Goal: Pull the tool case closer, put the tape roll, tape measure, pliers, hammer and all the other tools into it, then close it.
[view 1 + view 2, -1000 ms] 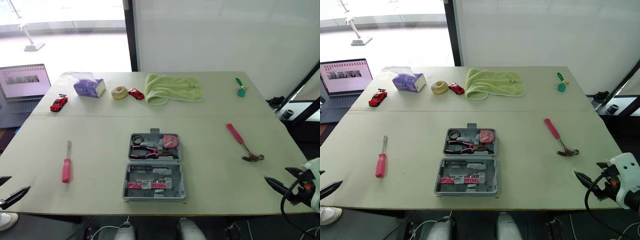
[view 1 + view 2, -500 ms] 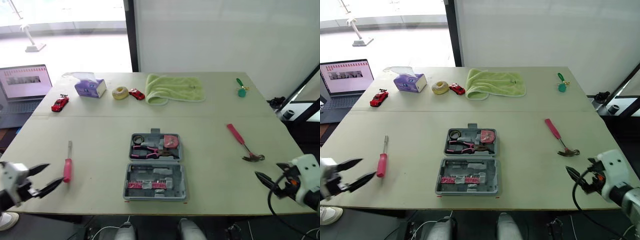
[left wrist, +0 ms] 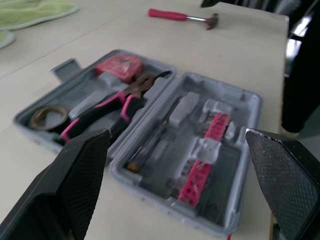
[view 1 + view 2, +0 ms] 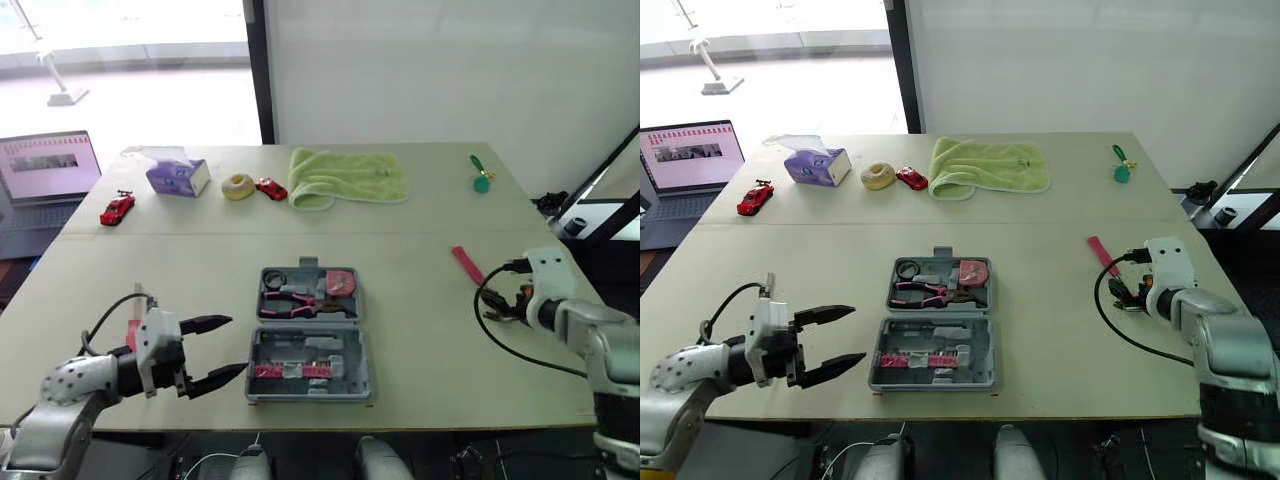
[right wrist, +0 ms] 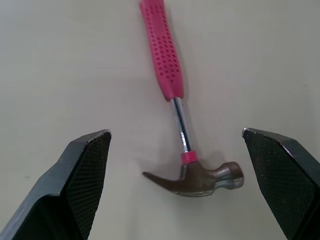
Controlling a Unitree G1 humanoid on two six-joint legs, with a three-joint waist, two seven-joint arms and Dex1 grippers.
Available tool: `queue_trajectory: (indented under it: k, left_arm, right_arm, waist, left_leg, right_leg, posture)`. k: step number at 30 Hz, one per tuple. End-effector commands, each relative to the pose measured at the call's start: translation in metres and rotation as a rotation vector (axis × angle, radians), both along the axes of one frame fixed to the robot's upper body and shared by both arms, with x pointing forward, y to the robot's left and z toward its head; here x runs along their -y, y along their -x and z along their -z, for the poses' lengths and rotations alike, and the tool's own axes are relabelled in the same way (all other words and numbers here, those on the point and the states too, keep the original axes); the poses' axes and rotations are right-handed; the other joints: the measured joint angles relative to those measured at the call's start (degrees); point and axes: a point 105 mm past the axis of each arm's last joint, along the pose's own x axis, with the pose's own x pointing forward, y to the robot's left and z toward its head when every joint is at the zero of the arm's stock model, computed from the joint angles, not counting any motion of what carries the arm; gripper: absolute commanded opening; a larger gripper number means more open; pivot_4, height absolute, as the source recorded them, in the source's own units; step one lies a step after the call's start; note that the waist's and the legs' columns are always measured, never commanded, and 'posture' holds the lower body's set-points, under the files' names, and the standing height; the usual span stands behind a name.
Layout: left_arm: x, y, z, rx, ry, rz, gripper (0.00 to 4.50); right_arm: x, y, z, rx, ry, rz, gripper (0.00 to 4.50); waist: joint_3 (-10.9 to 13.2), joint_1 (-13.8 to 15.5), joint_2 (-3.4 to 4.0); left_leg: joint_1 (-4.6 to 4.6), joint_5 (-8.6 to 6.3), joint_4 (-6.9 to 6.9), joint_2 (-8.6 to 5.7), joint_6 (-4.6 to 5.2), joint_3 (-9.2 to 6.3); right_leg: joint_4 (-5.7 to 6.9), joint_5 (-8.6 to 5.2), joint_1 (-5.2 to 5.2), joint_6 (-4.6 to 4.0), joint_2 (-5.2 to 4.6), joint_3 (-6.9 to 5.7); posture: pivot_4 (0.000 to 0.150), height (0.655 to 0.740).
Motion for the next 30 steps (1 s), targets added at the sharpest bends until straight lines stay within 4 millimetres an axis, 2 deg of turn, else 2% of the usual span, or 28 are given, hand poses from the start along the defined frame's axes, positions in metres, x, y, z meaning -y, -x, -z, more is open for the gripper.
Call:
queue_trajectory:
  k: [1,6,10,11,13,18,20,26,28,30]
  left_arm:
    - [0.009,0.011,-0.002,0.012,-0.004,0.060,4.50]
    - [0.013,0.015,-0.004,0.027,-0.005,0.074,4.50]
    - [0.012,0.016,-0.006,0.040,-0.011,0.052,4.50]
    - [0.012,0.017,-0.007,0.045,-0.016,0.048,4.50]
    - [0.012,0.018,-0.010,0.049,-0.019,0.045,4.50]
    - [0.014,0.016,-0.013,0.055,-0.019,0.032,4.50]
    - [0.018,0.015,-0.017,0.056,-0.014,0.034,4.50]
    - [0.017,0.012,-0.017,0.055,-0.023,0.033,4.50]
    - [0.015,0.011,-0.017,0.059,-0.020,0.033,4.50]
    - [0.007,0.008,-0.016,0.063,-0.028,0.036,4.50]
  right_arm:
    - [0.011,-0.013,0.000,-0.029,0.027,0.021,4.44]
    - [0.016,-0.026,0.011,-0.112,0.034,0.012,4.44]
    - [0.011,-0.032,0.021,-0.160,0.004,-0.004,4.44]
    - [0.011,-0.032,0.025,-0.174,0.004,-0.004,4.22]
    - [0.012,-0.032,0.027,-0.184,0.010,-0.005,3.57]
    - [0.013,-0.034,0.029,-0.189,0.005,-0.001,0.95]
    - [0.012,-0.035,0.030,-0.190,0.000,-0.006,0.03]
    - [0.010,-0.033,0.023,-0.172,0.005,-0.024,0.03]
    - [0.004,-0.032,0.012,-0.135,-0.018,-0.039,0.03]
    - [-0.012,-0.022,-0.014,-0.077,-0.054,-0.067,0.03]
  waist:
    - [0.0,-0.1,0.02]
    - [0.0,-0.2,0.05]
    - [0.0,0.0,0.05]
    - [0.0,0.0,0.05]
    - [0.0,0.0,0.05]
    - [0.0,0.1,0.05]
    - [0.0,0.1,0.05]
    - [0.0,0.0,0.06]
    - [0.0,0.1,0.08]
    - [0.1,0.2,0.24]
  left_leg:
    - [0.00,-0.02,0.00,0.00,0.04,0.00]
    - [-0.01,-0.03,0.02,0.00,0.06,0.00]
    - [-0.01,-0.03,0.06,0.00,0.06,0.01]
    - [-0.01,-0.03,0.06,0.00,0.06,0.01]
    - [-0.01,-0.03,0.06,0.00,0.06,0.01]
    - [-0.01,-0.03,0.09,-0.01,0.06,0.01]
    - [-0.01,-0.03,0.10,-0.01,0.06,0.01]
    - [-0.01,-0.03,0.10,0.00,0.06,0.01]
    - [-0.01,-0.03,0.09,0.00,0.06,0.00]
    - [-0.01,-0.03,0.05,0.00,0.06,0.00]
  right_leg:
    - [0.00,0.00,-0.01,0.01,0.00,0.00]
    - [0.00,0.01,-0.02,0.02,0.00,0.00]
    - [0.00,0.01,-0.01,0.01,0.00,0.00]
    - [0.00,0.01,-0.01,0.01,0.00,0.00]
    - [0.00,0.01,0.00,0.02,0.01,0.00]
    - [0.00,0.01,0.02,0.02,0.00,0.00]
    - [0.00,0.01,0.03,0.02,0.00,0.00]
    - [0.00,0.02,0.03,0.03,0.01,0.00]
    - [0.00,0.02,0.02,0.04,0.01,0.00]
    - [0.01,0.02,0.00,0.04,0.01,-0.01]
  posture:
    - [0.150,0.7400]
    - [0.150,0.7400]
    - [0.150,0.7400]
    - [0.150,0.7400]
    - [0.150,0.7400]
    - [0.150,0.7400]
    - [0.150,0.7400]
    - [0.150,0.7400]
    - [0.150,0.7400]
    - [0.150,0.7400]
